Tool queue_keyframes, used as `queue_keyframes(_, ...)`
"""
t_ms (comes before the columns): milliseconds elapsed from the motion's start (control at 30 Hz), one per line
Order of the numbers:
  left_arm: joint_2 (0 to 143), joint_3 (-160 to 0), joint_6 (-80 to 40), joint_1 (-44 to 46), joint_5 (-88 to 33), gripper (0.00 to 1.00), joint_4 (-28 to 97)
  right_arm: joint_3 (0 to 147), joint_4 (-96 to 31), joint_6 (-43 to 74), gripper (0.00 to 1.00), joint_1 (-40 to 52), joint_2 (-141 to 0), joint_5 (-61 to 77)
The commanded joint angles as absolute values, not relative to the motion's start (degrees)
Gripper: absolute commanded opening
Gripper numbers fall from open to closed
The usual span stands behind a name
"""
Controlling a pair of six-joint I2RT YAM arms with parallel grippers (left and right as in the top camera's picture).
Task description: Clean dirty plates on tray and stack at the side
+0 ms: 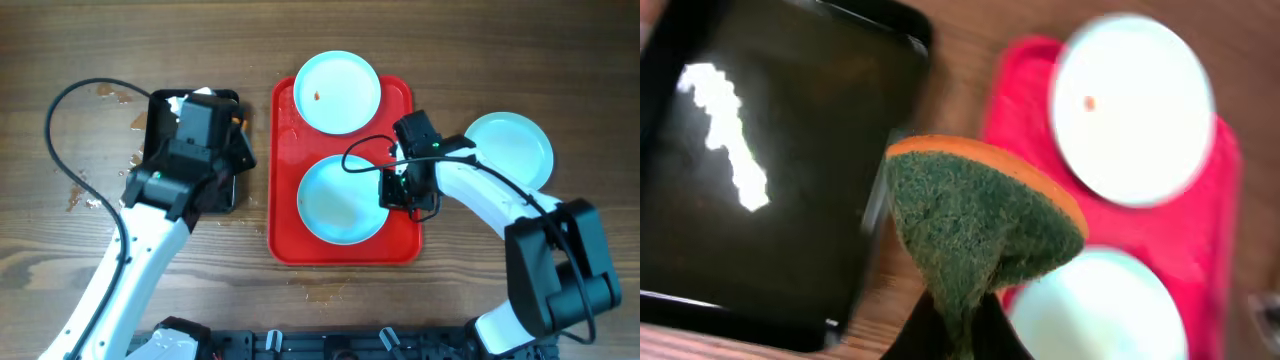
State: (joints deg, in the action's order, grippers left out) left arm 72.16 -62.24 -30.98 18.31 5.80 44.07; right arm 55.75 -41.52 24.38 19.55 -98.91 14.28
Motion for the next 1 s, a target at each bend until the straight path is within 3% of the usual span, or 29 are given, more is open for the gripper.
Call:
queue_keyframes(0, 76.20, -58.39, -29.95, 24.93, -1.69, 0.04, 40.21, 56.77, -41.15, 26.74, 0.04, 19.11, -97.27, 12.05)
queue_keyframes(267, 95.22, -52.38, -35.90, 41.28, 9.93, 0.04, 20.03, 56.77, -42.87, 27.35, 0.04, 19.11, -97.27, 12.05)
queue_keyframes(400, 100.92, -52.38, -39.48, 44.07, 11.42, 0.04, 15.81, 56.77, -42.96, 27.46, 0.05, 19.11, -97.27, 12.05)
queue_keyframes(567, 105.71, -52.38, -36.25, 44.25, 23.59, 0.04, 19.00, 56.77, -42.96, 27.62, 0.04, 19.11, -97.27, 12.08)
queue_keyframes(733, 98.98, -52.58, -36.16, 43.38, 31.97, 0.04, 23.90, 56.77, -43.07, 27.66, 0.04, 19.11, -97.27, 12.05)
queue_keyframes(967, 86.13, -53.63, -32.34, 40.03, 32.47, 0.04, 25.02, 56.77, -43.16, 27.73, 0.04, 19.11, -97.27, 12.05)
